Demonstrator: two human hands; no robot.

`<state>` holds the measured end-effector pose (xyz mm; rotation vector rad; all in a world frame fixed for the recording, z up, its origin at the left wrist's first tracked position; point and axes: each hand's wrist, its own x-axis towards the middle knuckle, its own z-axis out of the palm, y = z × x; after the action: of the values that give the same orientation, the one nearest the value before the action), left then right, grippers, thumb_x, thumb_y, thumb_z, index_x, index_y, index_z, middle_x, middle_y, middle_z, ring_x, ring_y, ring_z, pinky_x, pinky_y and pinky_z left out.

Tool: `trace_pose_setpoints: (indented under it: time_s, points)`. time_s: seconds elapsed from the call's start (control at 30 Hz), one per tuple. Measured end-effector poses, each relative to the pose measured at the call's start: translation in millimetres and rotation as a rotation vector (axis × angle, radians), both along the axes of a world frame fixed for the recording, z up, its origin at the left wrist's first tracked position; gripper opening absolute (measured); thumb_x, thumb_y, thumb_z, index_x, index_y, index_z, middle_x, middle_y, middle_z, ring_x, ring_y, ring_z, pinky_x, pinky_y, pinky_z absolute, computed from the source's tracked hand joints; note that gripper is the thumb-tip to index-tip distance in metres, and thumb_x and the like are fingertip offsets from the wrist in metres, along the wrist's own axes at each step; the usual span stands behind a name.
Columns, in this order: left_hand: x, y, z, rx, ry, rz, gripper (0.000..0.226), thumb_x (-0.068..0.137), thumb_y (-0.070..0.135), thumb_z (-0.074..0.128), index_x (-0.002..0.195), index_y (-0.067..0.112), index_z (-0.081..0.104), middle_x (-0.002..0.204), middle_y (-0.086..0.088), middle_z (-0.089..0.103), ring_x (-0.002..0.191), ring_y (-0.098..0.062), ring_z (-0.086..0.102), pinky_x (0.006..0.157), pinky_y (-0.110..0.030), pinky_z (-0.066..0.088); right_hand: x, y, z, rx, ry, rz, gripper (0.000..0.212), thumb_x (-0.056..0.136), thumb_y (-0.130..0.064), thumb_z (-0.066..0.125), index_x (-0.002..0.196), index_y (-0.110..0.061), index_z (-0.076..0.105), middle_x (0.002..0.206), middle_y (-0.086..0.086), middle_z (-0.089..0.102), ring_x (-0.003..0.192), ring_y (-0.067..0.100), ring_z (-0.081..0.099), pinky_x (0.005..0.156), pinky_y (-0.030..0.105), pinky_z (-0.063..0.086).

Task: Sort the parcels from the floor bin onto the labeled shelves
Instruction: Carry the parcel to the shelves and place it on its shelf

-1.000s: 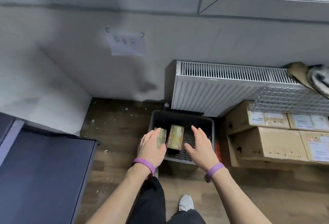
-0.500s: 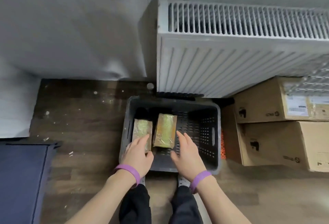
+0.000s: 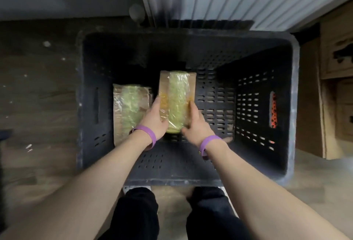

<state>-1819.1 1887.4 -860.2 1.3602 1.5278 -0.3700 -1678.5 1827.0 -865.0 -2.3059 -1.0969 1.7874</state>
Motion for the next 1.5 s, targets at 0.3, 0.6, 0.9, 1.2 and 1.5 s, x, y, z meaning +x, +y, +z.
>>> trace_pose_setpoints:
  time_s: [0.3,0.6,0.9,1.2,1.5]
  points:
    - [15.6,-15.8,57.7,-0.083,-0.113,0.261,0.074,0.083,0.008,0.057,0.146,0.032,0.026,0.148,0.004,0.03,0.126,-0.017,0.041,0.097,-0.025,0.033,-2.6,-28.1,51.3,0.068,0.184,-0.204,0.104,0.083,-0.012,0.072,0.151,-0.046,0.0,0.159,-0.009,-0.006,0.145,0.018,0.022,0.105,0.019,0.022]
    - [31.6,-20.9,353.5,0.093,-0.275,0.392,0.032,0.094,0.024,0.055,0.125,0.02,0.049,0.127,0.004,0.041,0.106,-0.004,0.045,0.089,-0.019,0.034,6.6,-35.7,341.3,0.289,0.171,-0.443,0.085,0.073,-0.035,0.083,0.138,-0.046,0.029,0.14,-0.011,0.023,0.123,-0.012,0.032,0.098,0.012,0.029]
    - [23.2,-11.8,607.4,0.482,-0.511,0.474,0.044,0.096,-0.001,0.043,0.09,0.038,0.062,0.105,0.009,0.049,0.101,-0.004,0.053,0.091,-0.011,0.043,3.4,-0.6,587.9,0.593,0.091,-0.499,0.098,0.064,-0.039,0.088,0.141,-0.041,0.027,0.142,-0.004,0.026,0.121,0.0,0.031,0.105,0.029,0.029]
    - [7.2,-10.4,708.6,0.636,-0.631,0.39,0.044,0.099,0.012,0.043,0.101,0.052,0.06,0.118,0.013,0.052,0.118,-0.009,0.048,0.099,-0.026,0.043,-13.3,20.0,696.2,0.651,0.025,-0.399,0.128,0.041,-0.071,0.072,0.147,-0.046,0.005,0.144,0.011,0.027,0.136,0.032,0.027,0.113,0.046,0.024]
    - [-31.2,-4.8,731.9,0.614,-0.523,0.549,0.062,0.095,0.022,0.052,0.147,0.032,0.021,0.137,0.001,0.036,0.124,-0.015,0.042,0.102,-0.038,0.044,3.1,16.5,718.7,0.733,0.371,-0.274,0.119,0.049,-0.047,0.09,0.14,-0.057,0.014,0.148,-0.004,0.027,0.134,0.021,0.039,0.112,0.051,0.037]
